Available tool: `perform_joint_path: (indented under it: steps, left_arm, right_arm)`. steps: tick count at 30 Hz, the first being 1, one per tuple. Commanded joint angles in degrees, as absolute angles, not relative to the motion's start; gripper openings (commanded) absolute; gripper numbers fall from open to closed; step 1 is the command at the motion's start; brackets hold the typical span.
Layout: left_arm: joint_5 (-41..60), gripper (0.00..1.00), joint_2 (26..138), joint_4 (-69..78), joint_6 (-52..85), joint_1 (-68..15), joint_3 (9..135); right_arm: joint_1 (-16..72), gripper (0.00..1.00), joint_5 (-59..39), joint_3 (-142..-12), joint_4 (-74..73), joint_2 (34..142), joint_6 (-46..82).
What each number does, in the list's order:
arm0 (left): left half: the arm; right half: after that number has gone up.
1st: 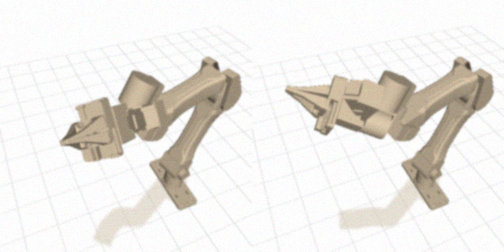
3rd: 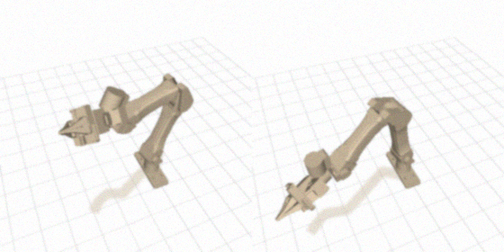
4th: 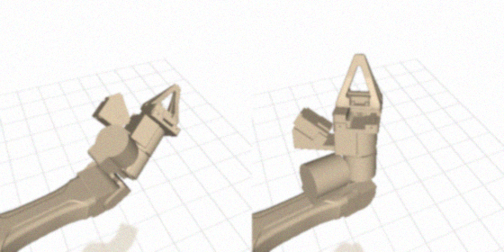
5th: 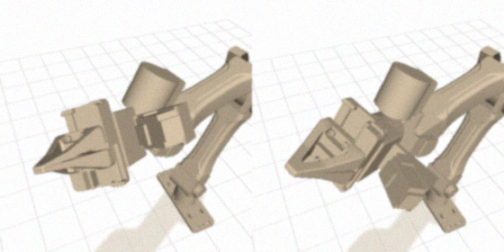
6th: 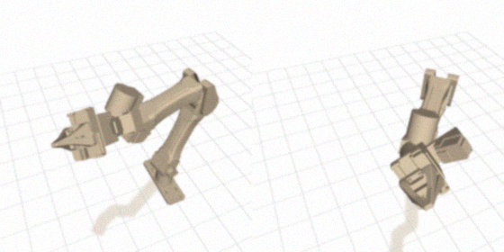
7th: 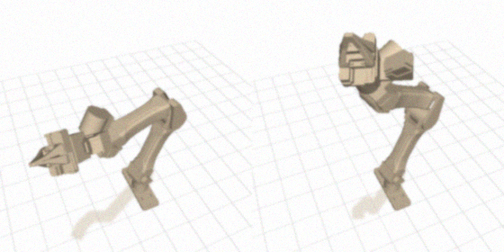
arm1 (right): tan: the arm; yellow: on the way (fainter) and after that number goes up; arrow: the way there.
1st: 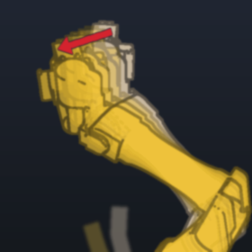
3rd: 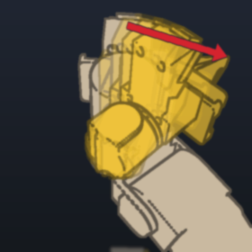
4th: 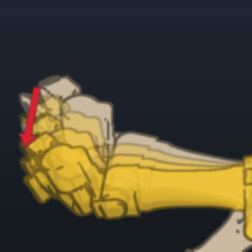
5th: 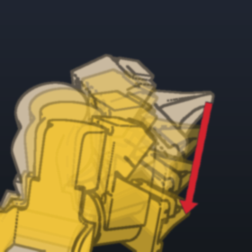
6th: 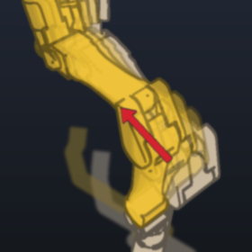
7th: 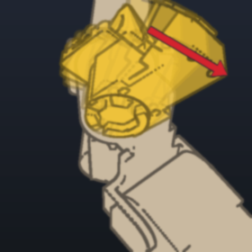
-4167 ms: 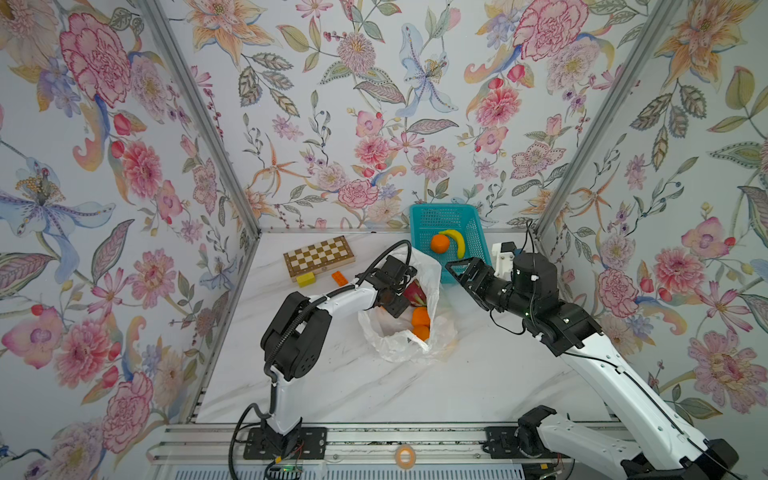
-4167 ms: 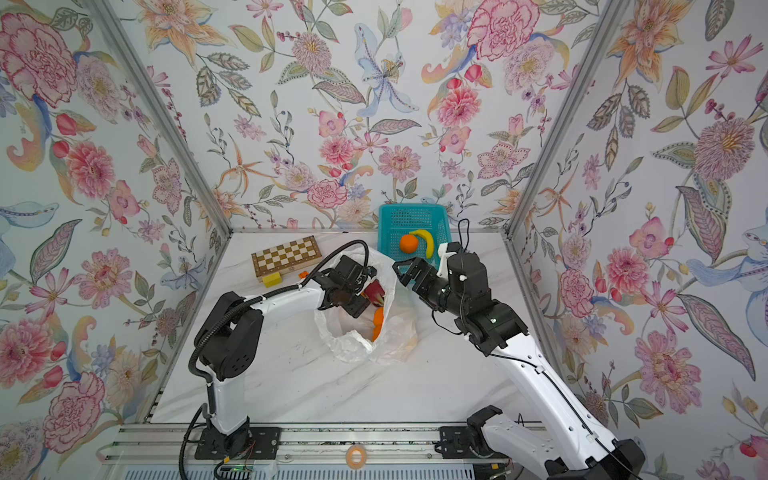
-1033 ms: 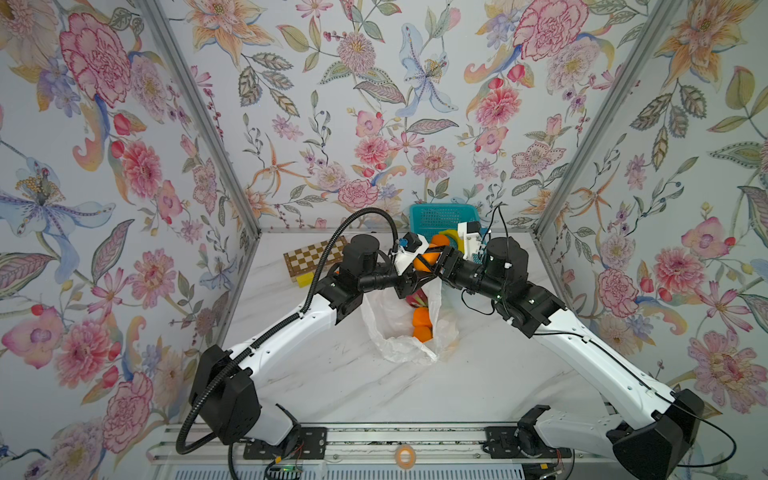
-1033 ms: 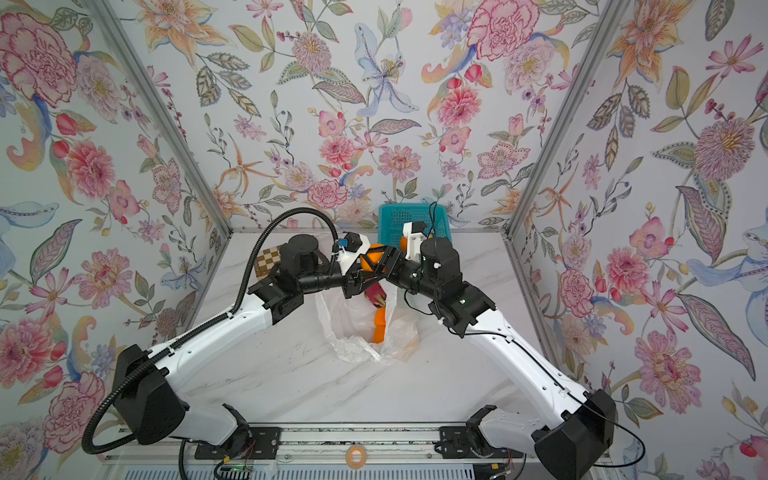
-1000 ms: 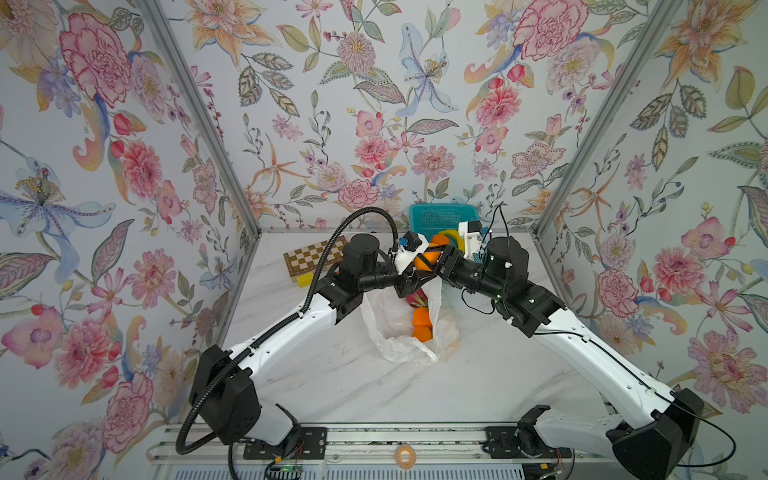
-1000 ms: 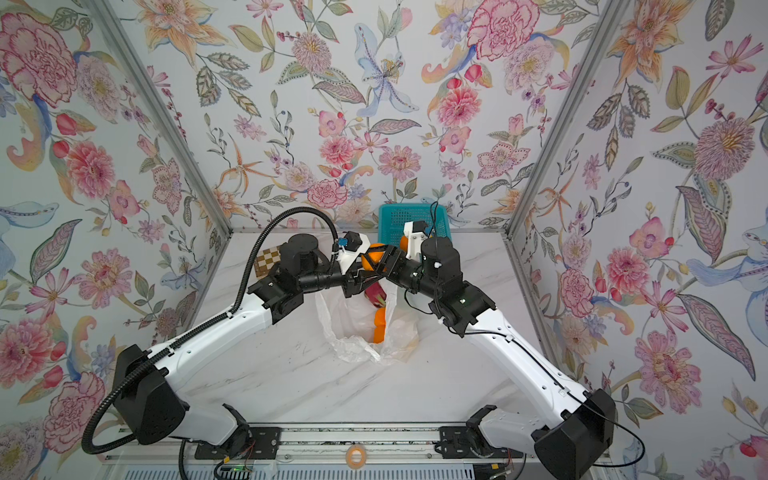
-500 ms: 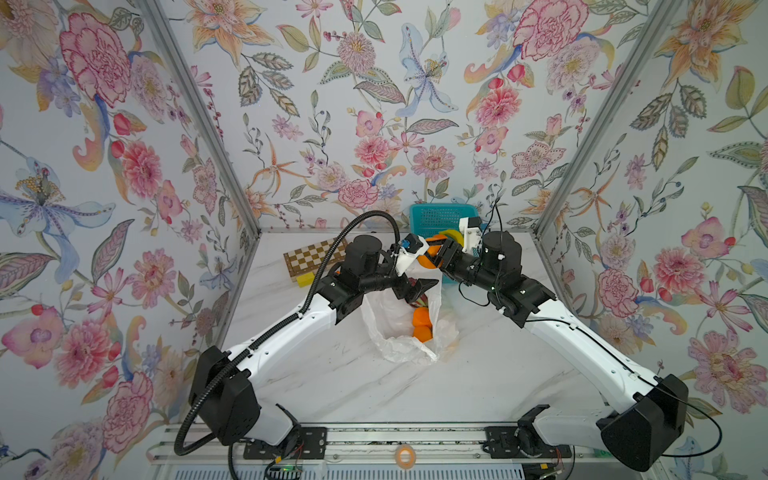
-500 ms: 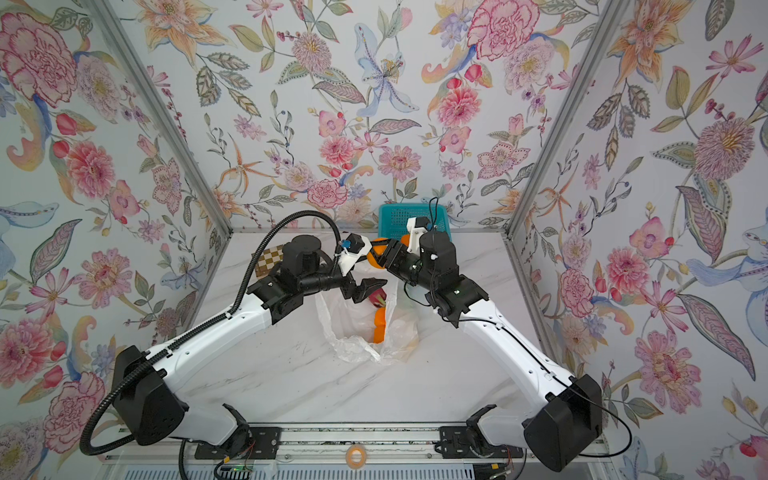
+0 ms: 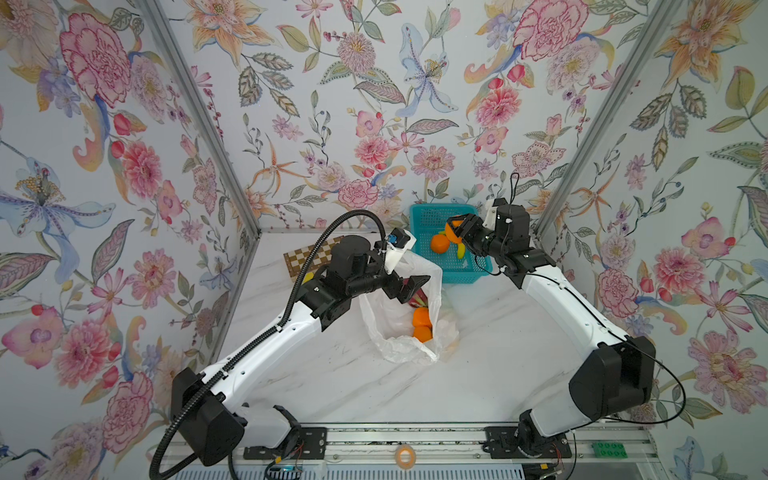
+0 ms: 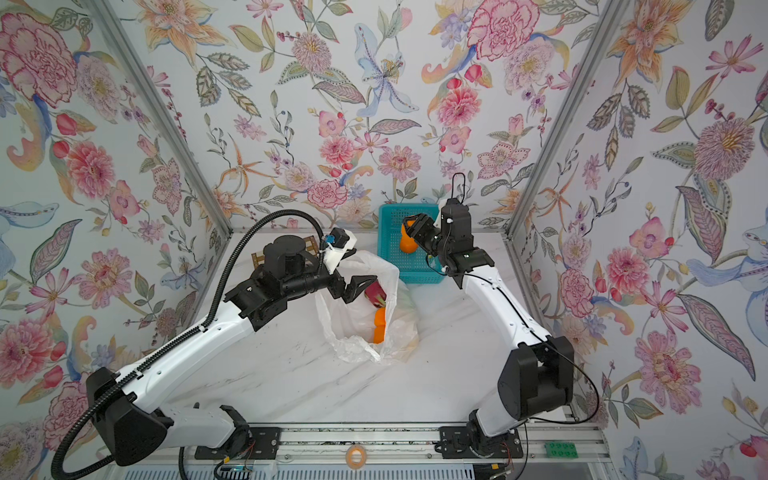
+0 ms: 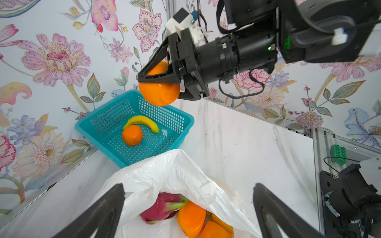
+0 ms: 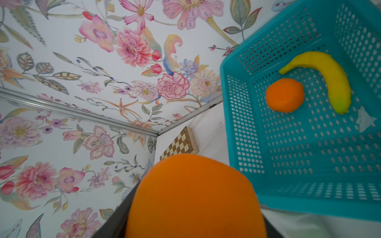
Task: Untie the knot of the plastic bag and take out the fruit
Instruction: 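Carry the orange with the right gripper into the teal basket and release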
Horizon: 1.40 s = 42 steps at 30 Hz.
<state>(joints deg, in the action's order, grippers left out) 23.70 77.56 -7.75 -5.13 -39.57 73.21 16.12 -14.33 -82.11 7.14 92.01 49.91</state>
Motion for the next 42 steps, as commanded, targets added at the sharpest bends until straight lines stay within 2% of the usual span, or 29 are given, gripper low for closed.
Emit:
perform_joint_path:
  steps: [1,16,29,36,40,42]
  left_arm:
    - [20.98,0.99,76.98,-10.72,-2.53,-39.93,75.7]
    - [15.29,0.99,74.47,-14.16,-0.49,-40.81,74.05]
    - [12.35,0.99,69.85,-14.56,0.3,-42.36,66.91]
    - [11.57,0.99,70.97,-14.65,0.48,-44.64,64.59]
    - [10.08,0.99,71.3,-11.62,5.53,-44.92,61.34]
    - [10.41,0.98,72.34,-11.75,7.03,-44.91,61.01]
  right_arm:
    - [14.72,0.6,-14.64,-85.71,10.8,97.75,47.0]
    - [11.88,0.59,-18.15,-105.97,23.23,125.33,43.17]
    - [11.15,0.61,-19.85,-112.79,28.18,137.06,41.54]
    - [10.7,0.8,-20.03,-116.93,31.0,137.46,39.55]
    - [10.29,0.92,-18.42,-116.78,32.4,133.7,37.48]
    - [10.02,0.94,-18.36,-115.99,32.58,131.12,36.52]
